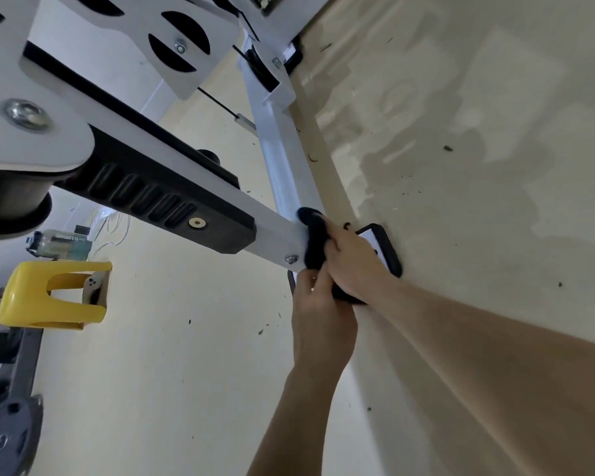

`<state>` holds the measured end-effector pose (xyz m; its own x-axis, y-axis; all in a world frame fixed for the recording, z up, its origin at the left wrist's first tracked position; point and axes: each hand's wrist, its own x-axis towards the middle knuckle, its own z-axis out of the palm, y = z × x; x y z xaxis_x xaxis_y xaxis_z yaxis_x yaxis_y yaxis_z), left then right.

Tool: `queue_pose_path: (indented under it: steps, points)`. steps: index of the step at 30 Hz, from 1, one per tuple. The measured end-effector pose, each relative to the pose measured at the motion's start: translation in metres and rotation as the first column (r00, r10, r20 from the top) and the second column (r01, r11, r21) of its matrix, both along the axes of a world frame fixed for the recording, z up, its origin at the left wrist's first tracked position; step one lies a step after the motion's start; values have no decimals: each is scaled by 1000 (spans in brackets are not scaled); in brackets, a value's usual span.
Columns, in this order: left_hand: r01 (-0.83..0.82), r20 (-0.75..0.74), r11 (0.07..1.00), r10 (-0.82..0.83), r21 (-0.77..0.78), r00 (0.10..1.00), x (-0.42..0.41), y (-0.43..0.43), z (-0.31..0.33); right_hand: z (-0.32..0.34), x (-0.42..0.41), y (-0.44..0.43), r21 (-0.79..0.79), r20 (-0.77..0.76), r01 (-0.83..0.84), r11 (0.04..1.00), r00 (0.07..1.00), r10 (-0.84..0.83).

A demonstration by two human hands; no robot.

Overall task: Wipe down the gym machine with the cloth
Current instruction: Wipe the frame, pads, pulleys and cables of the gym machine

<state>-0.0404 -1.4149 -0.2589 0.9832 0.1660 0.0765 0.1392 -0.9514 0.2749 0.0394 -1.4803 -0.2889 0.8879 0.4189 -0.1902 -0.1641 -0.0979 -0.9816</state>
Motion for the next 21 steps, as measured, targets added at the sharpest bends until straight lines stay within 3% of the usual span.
queue_pose_path:
  steps: [2,3,5,7,9,11,14,18,19,21]
  points:
    - [63,-121,994,-51,90,991,2,0,-6,-15,0,-10,-200,10,-49,979,999,52]
    - [74,-155,991,-56,116,986,6,0,-8,-17,3,-12,-209,-25,-23,978,1000,18]
    - [-3,-167,995,20,100,986,13,0,-10,-11,14,-9,-102,-93,80,992,992,-90]
    - [-45,-49,997,48,67,998,14,0,-8,3,15,-4,37,-25,207,978,978,-206]
    - [-8,30,992,4,123,1000,8,4,-12,5,2,-2,115,50,182,977,981,-188]
    - [-3,-128,964,38,266,991,-2,-1,-18,-8,-14,-9,-50,96,28,998,995,-23]
    - [-35,-326,960,129,279,937,-12,-7,-29,-30,-29,-25,-526,182,-120,842,951,249]
    - [-141,-143,977,164,160,976,-1,-13,-22,-18,-5,-33,-565,214,76,821,975,58]
    - [-140,-92,972,160,188,983,1,-13,-20,-22,-3,-38,-565,252,94,820,966,63]
    - [-98,-99,955,130,278,987,6,-13,-22,-29,-10,-44,-663,274,5,748,932,236]
